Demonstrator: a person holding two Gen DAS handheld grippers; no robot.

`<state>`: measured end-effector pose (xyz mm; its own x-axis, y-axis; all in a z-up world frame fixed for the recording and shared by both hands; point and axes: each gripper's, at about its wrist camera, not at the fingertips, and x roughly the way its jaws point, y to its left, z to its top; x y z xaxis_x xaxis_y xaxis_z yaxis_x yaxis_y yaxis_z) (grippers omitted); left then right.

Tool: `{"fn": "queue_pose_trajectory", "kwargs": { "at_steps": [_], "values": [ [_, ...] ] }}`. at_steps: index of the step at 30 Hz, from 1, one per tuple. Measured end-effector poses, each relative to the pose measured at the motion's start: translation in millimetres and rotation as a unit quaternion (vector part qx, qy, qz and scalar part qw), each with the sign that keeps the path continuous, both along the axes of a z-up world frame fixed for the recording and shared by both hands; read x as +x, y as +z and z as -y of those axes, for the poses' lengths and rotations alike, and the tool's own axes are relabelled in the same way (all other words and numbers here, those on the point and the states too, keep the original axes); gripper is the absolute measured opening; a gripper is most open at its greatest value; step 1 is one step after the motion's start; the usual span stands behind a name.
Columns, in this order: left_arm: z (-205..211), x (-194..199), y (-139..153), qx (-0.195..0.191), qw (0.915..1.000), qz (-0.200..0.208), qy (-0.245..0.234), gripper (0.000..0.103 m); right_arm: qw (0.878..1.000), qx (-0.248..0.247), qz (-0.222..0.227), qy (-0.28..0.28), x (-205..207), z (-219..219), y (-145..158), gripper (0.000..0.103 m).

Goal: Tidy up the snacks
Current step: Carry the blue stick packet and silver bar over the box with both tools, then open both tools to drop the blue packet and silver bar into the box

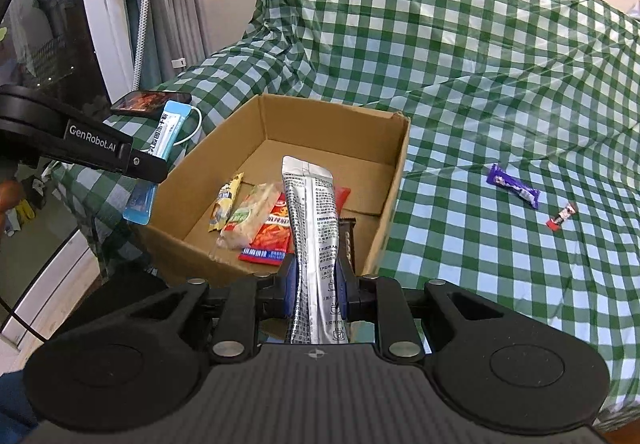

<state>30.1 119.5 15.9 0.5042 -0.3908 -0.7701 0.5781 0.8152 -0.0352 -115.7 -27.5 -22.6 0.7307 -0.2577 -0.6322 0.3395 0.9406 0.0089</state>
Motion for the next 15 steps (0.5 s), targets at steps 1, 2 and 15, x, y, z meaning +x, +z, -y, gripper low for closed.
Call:
{"fn": "queue_pose_trajectory", "kwargs": {
  "at_steps": [1,2,15],
  "values": [
    [3,4,0,0.0,1.0,-0.001,0.0,0.015,1.0,0.0,-0.001,0.001,5,1,0,0.021],
    [5,9,-1,0.001,1.0,-0.002,0.0,0.015,1.0,-0.001,-0.002,0.002,11,3,0,0.021],
    [37,67,-32,0.022,0.9995,-0.022,0.004,0.016,1.0,0.006,-0.017,0.007,82,28,-14,0.021]
  ]
}}
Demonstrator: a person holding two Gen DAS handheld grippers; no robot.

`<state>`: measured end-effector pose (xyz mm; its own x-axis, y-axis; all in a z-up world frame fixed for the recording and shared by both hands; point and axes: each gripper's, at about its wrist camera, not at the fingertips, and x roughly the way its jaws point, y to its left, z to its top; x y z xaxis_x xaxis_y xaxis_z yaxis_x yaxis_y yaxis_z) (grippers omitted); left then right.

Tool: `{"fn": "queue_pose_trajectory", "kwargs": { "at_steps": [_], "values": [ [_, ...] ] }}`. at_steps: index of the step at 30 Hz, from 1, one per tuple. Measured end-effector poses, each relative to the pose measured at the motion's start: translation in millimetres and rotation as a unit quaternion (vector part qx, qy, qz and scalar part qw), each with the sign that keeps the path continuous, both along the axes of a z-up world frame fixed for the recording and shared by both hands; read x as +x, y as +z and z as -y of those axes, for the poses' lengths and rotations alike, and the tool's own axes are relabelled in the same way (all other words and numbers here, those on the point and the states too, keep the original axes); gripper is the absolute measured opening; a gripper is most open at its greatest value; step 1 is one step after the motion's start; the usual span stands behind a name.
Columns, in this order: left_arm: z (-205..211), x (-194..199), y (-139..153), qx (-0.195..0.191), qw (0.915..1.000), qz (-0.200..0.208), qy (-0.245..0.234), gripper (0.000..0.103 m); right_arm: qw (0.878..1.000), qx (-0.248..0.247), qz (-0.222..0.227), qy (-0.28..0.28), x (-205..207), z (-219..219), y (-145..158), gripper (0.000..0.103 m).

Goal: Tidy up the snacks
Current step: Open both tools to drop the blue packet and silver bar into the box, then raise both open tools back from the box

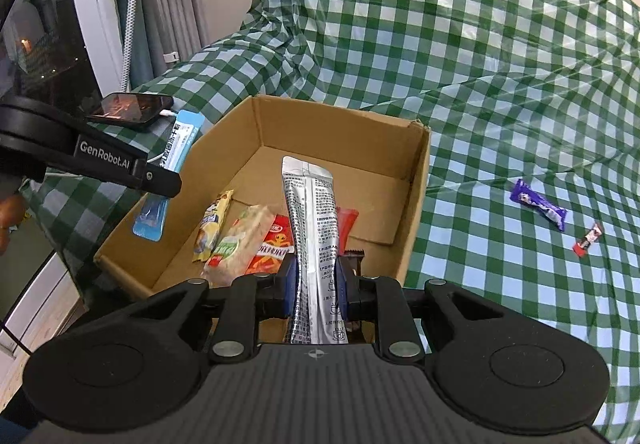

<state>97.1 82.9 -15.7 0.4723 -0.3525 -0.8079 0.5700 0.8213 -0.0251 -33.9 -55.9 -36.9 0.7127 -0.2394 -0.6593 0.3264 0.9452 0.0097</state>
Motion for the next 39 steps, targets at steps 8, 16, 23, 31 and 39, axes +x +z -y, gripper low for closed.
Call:
{"fn": "queue_pose_trajectory", "kwargs": {
  "at_steps": [8,16,23,31,39],
  "values": [
    [15,27,-24,0.021,0.9997,-0.012,0.0,0.016,1.0,0.018,-0.012,-0.002,36,15,-16,0.021],
    [25,43,-45,0.041,0.999,-0.019,0.0,0.016,0.999,0.029,-0.026,-0.008,58,27,-33,0.022],
    [33,51,-56,0.075,0.9971,0.006,0.003,0.099,0.997,0.064,-0.027,-0.033,73,42,-41,0.036],
    [3,15,-42,0.076,0.997,0.014,0.006,0.103,0.997,0.064,-0.032,-0.035,54,36,-32,0.079],
    [-35,-42,-20,0.07,0.9973,0.006,0.021,0.103,0.994,0.084,-0.053,-0.039,5,2,-16,0.097]
  ]
}}
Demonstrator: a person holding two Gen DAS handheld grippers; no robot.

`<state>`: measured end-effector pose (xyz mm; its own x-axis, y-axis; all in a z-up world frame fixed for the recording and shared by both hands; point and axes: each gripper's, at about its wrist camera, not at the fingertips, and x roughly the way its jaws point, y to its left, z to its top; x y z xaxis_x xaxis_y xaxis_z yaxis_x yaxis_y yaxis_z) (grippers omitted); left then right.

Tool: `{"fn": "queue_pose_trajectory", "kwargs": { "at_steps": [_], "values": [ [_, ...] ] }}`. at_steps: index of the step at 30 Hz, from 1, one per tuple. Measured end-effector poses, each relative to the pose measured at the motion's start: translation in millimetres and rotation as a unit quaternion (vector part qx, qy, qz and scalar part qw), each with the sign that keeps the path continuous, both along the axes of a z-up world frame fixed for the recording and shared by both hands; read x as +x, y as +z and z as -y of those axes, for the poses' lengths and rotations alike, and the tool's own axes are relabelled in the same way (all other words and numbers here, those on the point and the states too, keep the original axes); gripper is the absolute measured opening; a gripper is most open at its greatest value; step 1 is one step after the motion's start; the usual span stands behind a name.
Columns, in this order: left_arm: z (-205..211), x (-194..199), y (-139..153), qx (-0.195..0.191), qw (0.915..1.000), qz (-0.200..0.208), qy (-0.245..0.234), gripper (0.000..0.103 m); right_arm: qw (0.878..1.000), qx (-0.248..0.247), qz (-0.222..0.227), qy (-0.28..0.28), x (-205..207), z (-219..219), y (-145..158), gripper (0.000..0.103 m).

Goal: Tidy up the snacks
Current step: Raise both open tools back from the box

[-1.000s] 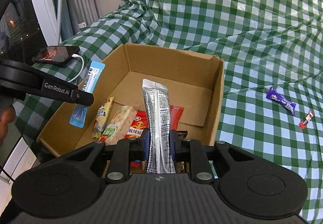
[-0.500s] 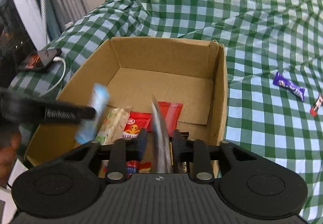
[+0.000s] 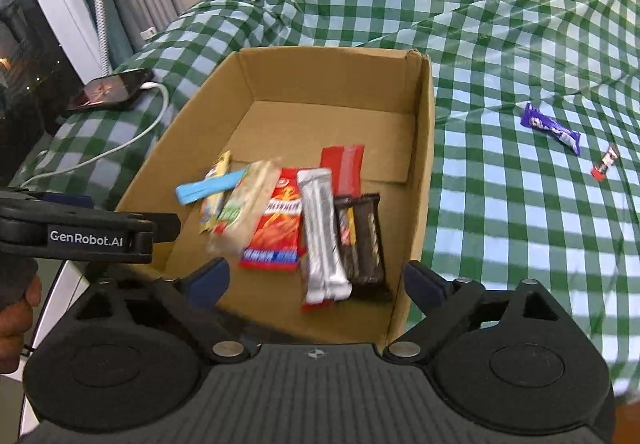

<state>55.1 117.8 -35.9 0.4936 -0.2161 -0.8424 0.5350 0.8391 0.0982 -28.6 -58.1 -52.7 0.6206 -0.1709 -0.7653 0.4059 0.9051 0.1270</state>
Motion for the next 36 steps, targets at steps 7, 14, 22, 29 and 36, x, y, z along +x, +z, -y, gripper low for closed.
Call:
{"fn": "queue_pose_trajectory", "kwargs": {
  "at_steps": [7,14,22,29,36],
  "values": [
    [-21,-50,20,-0.017,0.9996,0.02,0.011,0.103,0.999,-0.036,0.036,0.004,-44,-37,27,0.1],
    [-24,-97,42,-0.028,0.9974,0.065,-0.014,0.103,0.993,-0.099,0.071,0.009,-87,-62,48,0.102],
    [-28,-135,55,-0.028,0.9952,0.091,-0.022,0.103,0.985,-0.139,0.105,0.009,-130,-77,60,0.102],
    [-35,-153,62,-0.032,0.9941,0.101,-0.024,0.103,0.983,-0.141,0.119,0.02,-152,-85,63,0.102],
    [-34,-162,67,-0.032,0.9926,0.113,-0.03,0.103,0.979,-0.153,0.131,0.023,-162,-90,67,0.102]
  ]
}}
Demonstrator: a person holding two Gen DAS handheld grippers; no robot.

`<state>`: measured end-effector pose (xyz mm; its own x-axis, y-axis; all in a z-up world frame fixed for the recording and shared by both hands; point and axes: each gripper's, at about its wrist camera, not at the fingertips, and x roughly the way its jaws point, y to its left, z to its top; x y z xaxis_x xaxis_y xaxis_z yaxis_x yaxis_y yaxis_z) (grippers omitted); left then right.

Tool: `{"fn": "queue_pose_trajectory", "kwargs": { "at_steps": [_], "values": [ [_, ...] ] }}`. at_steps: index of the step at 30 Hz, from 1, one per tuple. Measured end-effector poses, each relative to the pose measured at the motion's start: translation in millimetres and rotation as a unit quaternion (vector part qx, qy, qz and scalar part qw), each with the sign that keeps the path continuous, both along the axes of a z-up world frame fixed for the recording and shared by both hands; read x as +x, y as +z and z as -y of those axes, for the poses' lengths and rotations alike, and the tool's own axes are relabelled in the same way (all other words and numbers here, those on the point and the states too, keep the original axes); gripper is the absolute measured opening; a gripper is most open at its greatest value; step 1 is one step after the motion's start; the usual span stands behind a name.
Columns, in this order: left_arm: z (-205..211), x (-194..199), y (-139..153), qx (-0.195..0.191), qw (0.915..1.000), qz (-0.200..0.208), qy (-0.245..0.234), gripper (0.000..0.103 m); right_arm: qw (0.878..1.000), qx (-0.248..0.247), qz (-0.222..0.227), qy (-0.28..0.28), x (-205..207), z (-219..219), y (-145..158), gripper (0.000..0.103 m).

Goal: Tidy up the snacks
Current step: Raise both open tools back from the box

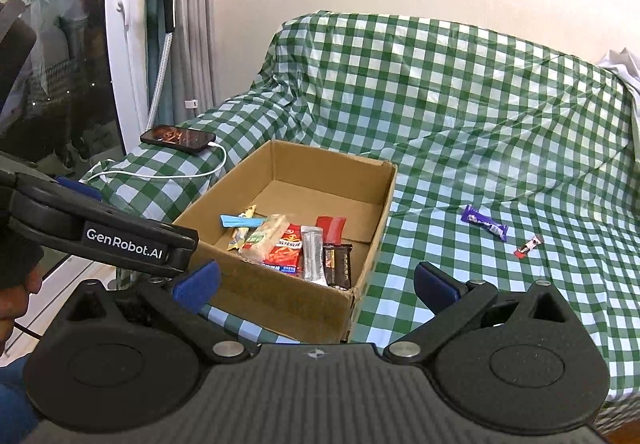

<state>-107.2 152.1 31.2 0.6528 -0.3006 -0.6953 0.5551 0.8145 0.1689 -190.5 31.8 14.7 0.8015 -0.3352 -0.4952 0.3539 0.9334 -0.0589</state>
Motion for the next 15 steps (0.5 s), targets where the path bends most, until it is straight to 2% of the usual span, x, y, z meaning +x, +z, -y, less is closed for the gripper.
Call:
{"fn": "queue_pose_trajectory", "kwargs": {
  "at_steps": [15],
  "values": [
    [2.2,4.1,-4.8,0.011,0.9999,-0.011,-0.001,0.103,1.0,0.005,-0.006,0.001,-3.3,3.0,-3.6,0.102]
  ]
}}
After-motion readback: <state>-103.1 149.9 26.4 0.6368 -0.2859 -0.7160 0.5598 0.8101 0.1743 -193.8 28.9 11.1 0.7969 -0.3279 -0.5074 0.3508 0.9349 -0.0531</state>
